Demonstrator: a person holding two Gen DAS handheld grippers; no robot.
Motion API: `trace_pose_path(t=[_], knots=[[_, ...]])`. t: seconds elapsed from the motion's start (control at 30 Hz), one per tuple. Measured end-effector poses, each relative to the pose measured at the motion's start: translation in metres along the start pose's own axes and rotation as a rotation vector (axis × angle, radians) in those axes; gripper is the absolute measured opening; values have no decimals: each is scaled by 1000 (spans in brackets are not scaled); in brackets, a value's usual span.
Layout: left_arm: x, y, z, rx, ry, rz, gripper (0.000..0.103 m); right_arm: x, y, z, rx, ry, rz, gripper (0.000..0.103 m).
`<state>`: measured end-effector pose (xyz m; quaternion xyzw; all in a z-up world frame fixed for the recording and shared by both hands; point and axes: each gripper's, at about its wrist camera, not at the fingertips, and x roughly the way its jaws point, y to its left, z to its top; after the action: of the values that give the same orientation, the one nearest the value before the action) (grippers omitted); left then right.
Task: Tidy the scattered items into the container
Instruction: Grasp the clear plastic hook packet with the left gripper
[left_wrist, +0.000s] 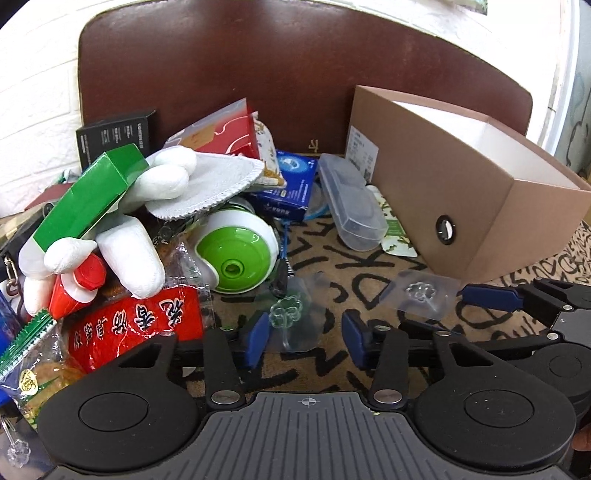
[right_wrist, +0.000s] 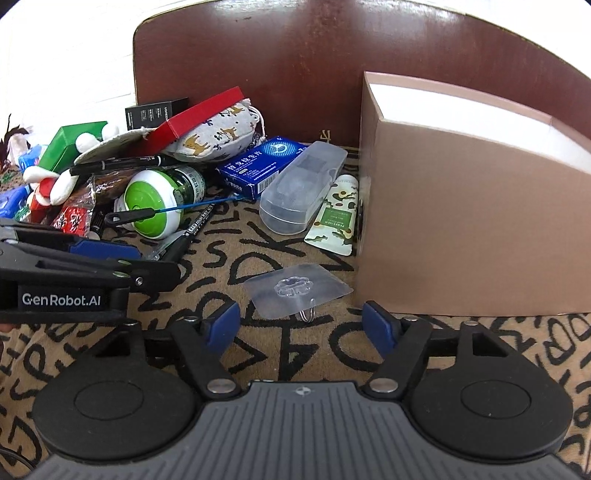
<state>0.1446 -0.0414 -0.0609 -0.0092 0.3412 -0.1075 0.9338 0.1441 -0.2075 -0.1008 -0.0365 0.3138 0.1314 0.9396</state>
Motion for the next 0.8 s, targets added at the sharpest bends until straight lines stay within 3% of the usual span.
trace_pose_path(t=[0.13,0.27,0.47,0.57,0.8], knots=[[3,2,2,2,3,7,30,3,-1,2,17,0,4,66],[3,-1,4,19,1,10,23,1,-1,1,15,-8,53,33],[-4,-7,1,51,-9,24,7,-3,10,2,-35,-15,34,21],[-8,-7,1,47,-17,26,3,-9,7,1,-21,-23,35,15],[-29,-7,-5,35,-32,-3,0,-32,7,-5,-15,-42,58,13]])
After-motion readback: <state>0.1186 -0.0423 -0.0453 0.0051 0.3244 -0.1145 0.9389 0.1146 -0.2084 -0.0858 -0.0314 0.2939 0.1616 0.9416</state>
